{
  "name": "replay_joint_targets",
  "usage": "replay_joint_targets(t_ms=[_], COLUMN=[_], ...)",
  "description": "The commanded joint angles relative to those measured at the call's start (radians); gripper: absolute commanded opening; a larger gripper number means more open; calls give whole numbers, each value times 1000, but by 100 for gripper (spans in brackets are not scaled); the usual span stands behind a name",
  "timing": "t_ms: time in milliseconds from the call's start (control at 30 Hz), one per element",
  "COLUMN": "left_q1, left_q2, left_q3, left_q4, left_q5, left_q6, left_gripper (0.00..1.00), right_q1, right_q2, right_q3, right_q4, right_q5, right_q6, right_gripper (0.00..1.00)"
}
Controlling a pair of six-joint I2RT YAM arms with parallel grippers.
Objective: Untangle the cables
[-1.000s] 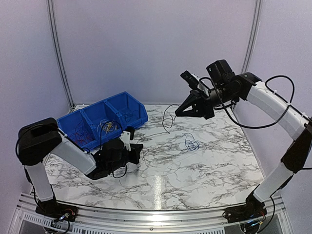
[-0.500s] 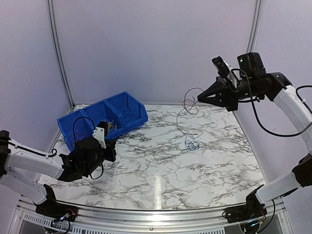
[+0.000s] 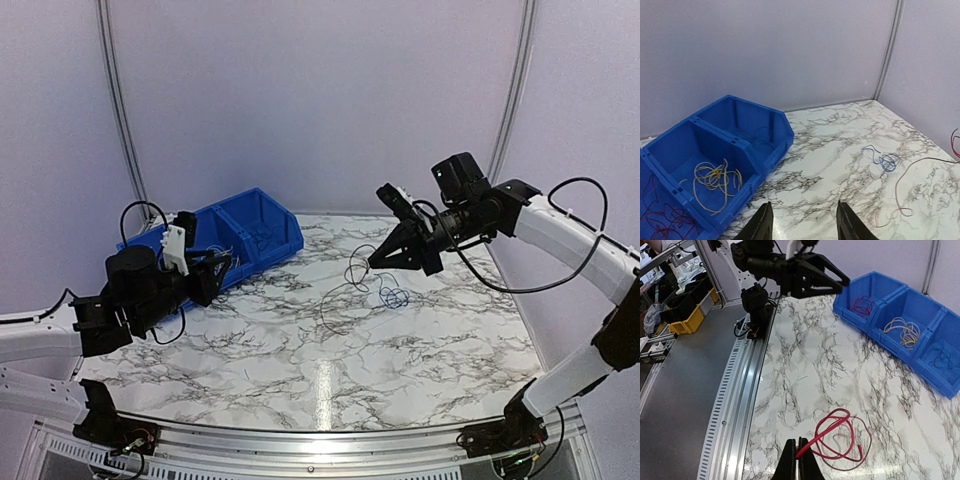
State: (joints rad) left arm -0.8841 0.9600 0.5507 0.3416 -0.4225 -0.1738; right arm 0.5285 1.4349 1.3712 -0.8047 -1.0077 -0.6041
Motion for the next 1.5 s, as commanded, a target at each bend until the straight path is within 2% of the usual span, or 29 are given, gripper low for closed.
replay_joint_targets(t_ms=[0, 267, 533, 700, 767, 833, 900, 1000, 1133, 1167, 1333, 1467], left_q1=[-26, -123, -206, -211, -211, -211, -211, -211, -211, -211, -211, -213], left_q2=[45, 201, 291, 380, 430, 464, 486, 512, 534, 539, 542, 537], left_q3=[7, 73, 146, 211, 240, 262, 279, 303, 334, 339, 349, 347], left_q4=[71, 260, 387, 402, 401, 397, 396, 397, 398, 398, 398, 398], left_q5=[235, 411, 392, 418, 379, 315, 289, 281, 282, 283, 285, 282], left_q6=[32, 27, 27, 17, 9, 4, 5, 5, -6, -15, -48, -60], left_gripper=[46, 50, 58, 57, 55, 52, 43, 28, 2, 0, 0, 0], right_q1=[90, 190, 218, 222, 222, 224, 223, 223, 224, 224, 224, 224], right_q2=[-5, 69, 112, 116, 116, 115, 112, 102, 104, 106, 116, 130], right_q3=[88, 193, 200, 197, 194, 192, 188, 172, 138, 129, 109, 121], right_q4=[4, -40, -42, -39, -38, -39, -41, -36, -15, -1, 86, 117], right_q5=[53, 98, 114, 114, 111, 109, 108, 107, 94, 94, 117, 135], right_q6=[-14, -21, -23, -22, -21, -21, -23, -24, -23, -12, 45, 71], right_gripper=[0, 0, 0, 0, 0, 0, 0, 0, 0, 1, 24, 32])
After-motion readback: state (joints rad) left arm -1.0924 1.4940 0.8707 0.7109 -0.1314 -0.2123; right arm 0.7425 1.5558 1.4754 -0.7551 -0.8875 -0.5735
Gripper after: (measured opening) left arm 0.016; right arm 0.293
